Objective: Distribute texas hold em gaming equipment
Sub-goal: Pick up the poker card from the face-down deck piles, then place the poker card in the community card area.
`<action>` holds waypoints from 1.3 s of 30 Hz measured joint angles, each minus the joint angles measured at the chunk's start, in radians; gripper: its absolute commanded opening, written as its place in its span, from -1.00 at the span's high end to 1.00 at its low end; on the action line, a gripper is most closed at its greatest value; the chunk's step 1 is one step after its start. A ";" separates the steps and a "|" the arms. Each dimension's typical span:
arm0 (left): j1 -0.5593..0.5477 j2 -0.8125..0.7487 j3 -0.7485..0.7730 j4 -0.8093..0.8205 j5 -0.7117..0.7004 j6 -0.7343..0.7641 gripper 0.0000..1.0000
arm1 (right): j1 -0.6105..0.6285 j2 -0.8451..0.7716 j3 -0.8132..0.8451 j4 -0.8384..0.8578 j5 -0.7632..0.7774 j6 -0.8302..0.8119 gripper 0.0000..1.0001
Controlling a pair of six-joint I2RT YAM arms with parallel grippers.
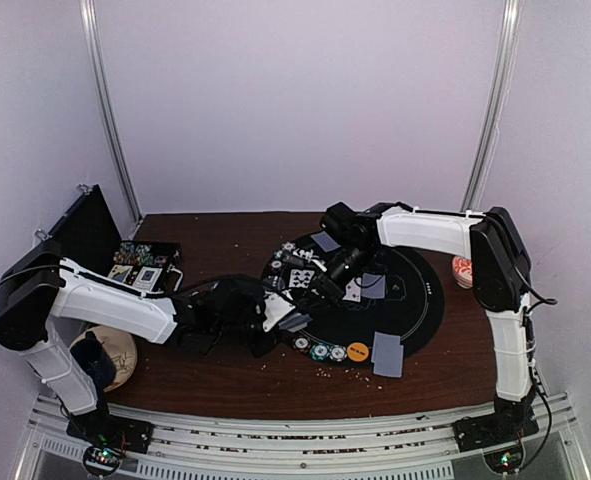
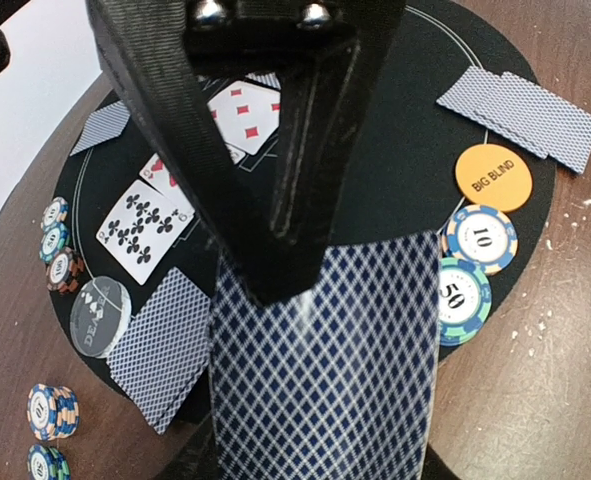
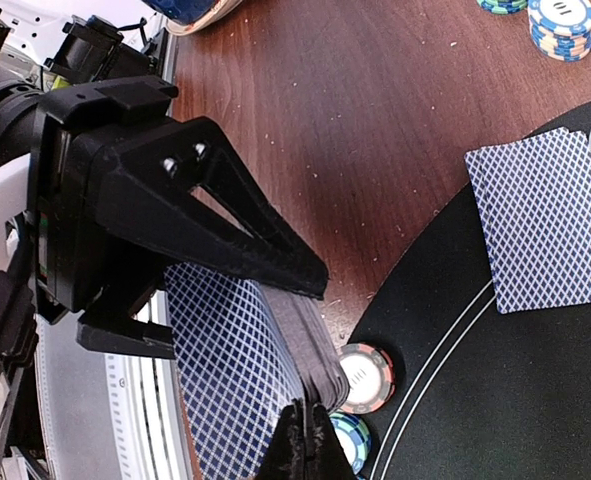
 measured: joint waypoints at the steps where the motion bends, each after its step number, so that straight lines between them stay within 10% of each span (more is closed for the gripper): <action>1: 0.000 0.000 0.000 0.001 0.000 0.000 0.53 | -0.004 0.000 0.002 -0.005 0.000 -0.001 1.00; 21: -0.001 0.000 0.002 0.001 -0.003 0.000 0.53 | -0.195 -0.070 -0.068 -0.036 -0.055 -0.037 1.00; 39: -0.001 0.000 0.002 0.001 -0.003 0.000 0.53 | -0.620 -0.392 -0.539 0.439 0.151 0.307 1.00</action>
